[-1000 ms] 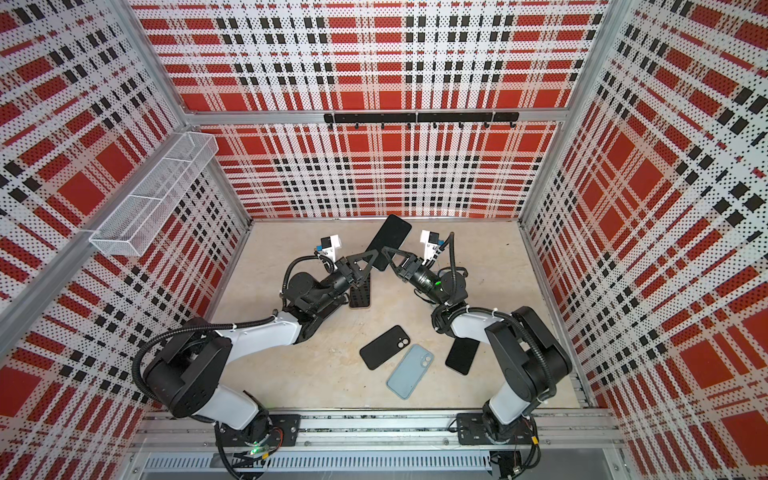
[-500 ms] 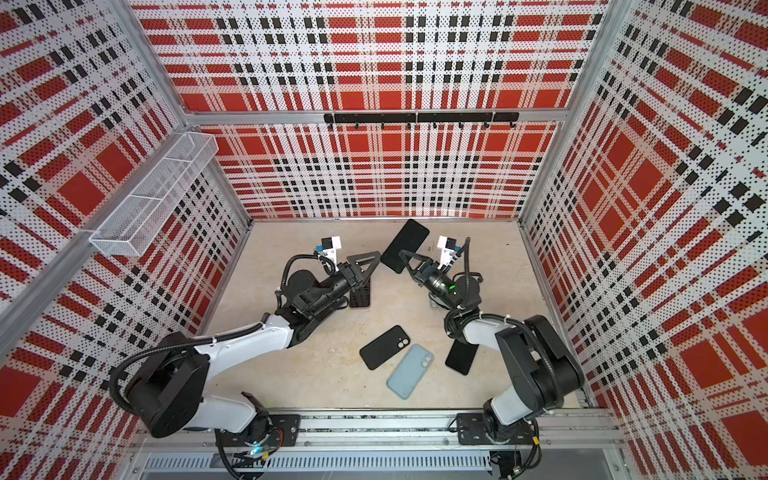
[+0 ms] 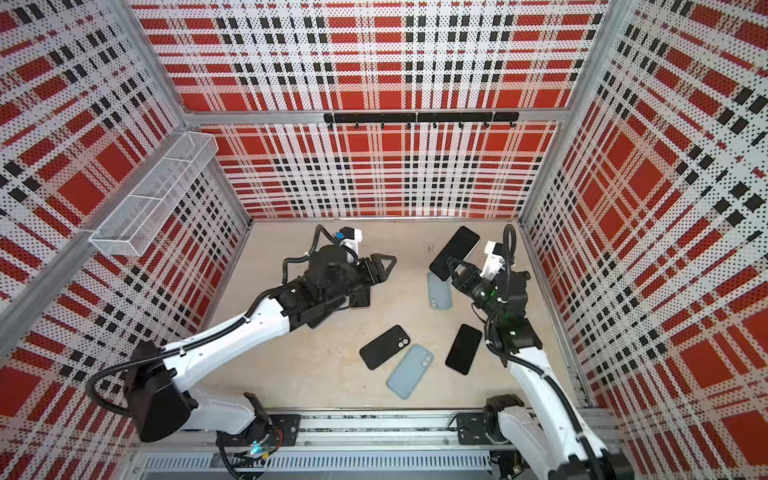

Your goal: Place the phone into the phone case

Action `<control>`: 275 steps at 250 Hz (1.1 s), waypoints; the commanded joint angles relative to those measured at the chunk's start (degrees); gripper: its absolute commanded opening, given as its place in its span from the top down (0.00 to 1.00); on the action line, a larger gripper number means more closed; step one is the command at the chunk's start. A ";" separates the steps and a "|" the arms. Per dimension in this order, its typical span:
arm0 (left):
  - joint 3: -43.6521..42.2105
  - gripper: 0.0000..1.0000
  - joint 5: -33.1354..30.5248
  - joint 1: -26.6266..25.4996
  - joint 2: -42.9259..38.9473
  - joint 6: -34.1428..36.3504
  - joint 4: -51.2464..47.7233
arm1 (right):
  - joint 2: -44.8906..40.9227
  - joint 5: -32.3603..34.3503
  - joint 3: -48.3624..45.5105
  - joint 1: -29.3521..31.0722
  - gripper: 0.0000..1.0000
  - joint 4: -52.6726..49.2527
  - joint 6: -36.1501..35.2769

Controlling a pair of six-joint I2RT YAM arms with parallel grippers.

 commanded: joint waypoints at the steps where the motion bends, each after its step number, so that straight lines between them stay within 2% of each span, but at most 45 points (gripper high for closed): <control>1: 2.56 0.32 -1.50 -1.44 4.63 2.66 -14.99 | -3.60 3.94 2.23 -0.09 1.00 -18.19 -10.13; 41: 2.48 0.32 -1.36 -3.73 8.05 5.75 -25.00 | -6.96 1.52 -0.51 -0.05 1.00 -24.32 -9.83; 83: -2.35 0.31 0.13 -4.24 8.19 9.46 -28.05 | -9.09 0.76 -4.18 -0.05 1.00 -25.15 -9.04; 155: -5.49 0.33 0.18 -5.46 12.24 18.67 -27.70 | -6.48 -0.15 -4.96 -0.01 1.00 -21.63 -7.75; 211: -7.72 0.35 3.03 -5.24 17.13 22.47 -21.54 | -5.10 -1.43 -4.56 -0.05 1.00 -20.28 -7.46; 237: -7.19 0.40 2.75 -4.80 19.86 23.06 -20.62 | -6.00 -1.33 -5.00 -0.01 1.00 -20.59 -7.38; 275: -6.84 0.55 3.05 -3.38 22.08 22.38 -19.78 | -7.70 -0.71 -5.27 -0.05 1.00 -22.15 -7.46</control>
